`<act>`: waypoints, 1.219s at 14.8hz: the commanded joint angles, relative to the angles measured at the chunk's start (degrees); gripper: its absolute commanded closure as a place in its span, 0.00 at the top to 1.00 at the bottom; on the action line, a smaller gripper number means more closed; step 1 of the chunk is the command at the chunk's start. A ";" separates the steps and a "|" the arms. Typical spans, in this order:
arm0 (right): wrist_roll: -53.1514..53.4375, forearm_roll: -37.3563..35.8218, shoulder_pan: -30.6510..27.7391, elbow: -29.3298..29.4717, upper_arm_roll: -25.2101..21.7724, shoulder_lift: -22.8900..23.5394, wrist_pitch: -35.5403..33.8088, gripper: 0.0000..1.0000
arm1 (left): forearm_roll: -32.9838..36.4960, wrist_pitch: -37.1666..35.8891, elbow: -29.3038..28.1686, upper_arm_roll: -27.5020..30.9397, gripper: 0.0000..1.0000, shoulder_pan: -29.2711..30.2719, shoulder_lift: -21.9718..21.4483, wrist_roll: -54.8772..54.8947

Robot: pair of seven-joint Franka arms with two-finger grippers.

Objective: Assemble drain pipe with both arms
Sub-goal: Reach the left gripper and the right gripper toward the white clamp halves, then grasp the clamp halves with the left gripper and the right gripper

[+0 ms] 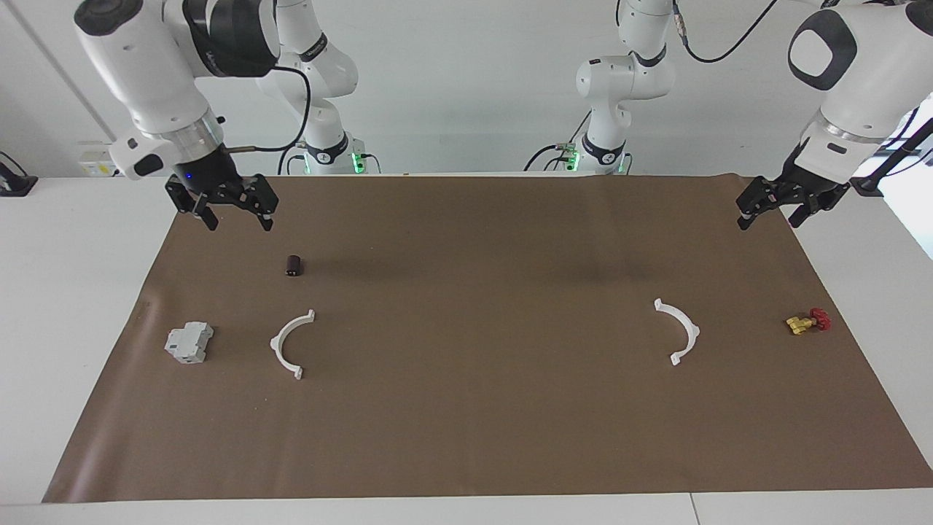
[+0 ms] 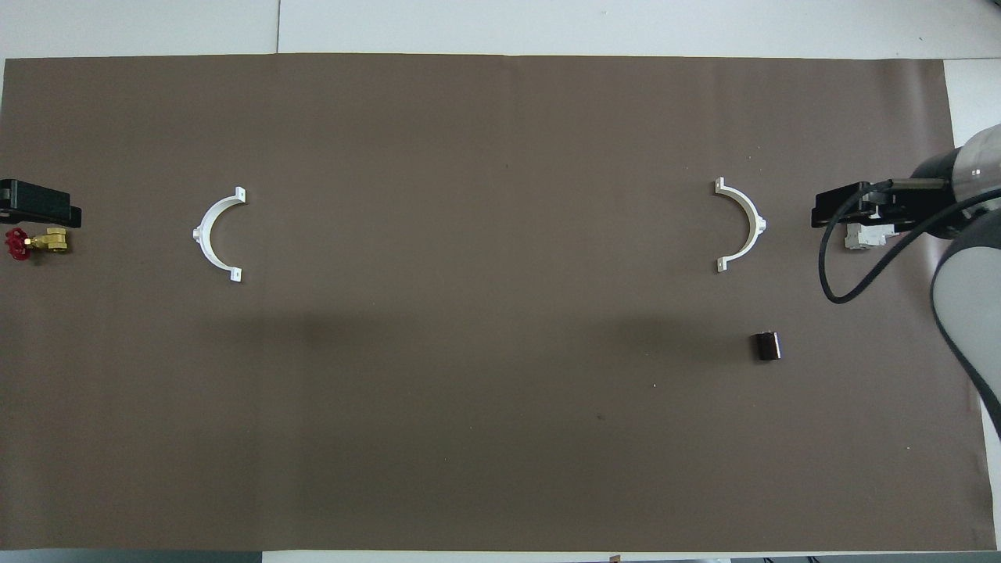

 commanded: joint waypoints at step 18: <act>-10.62 1.60 -1.83 -6.91 0.16 22.17 28.50 0.66 | 0.16 39.20 -17.39 -0.07 0.99 -2.00 18.20 -0.27</act>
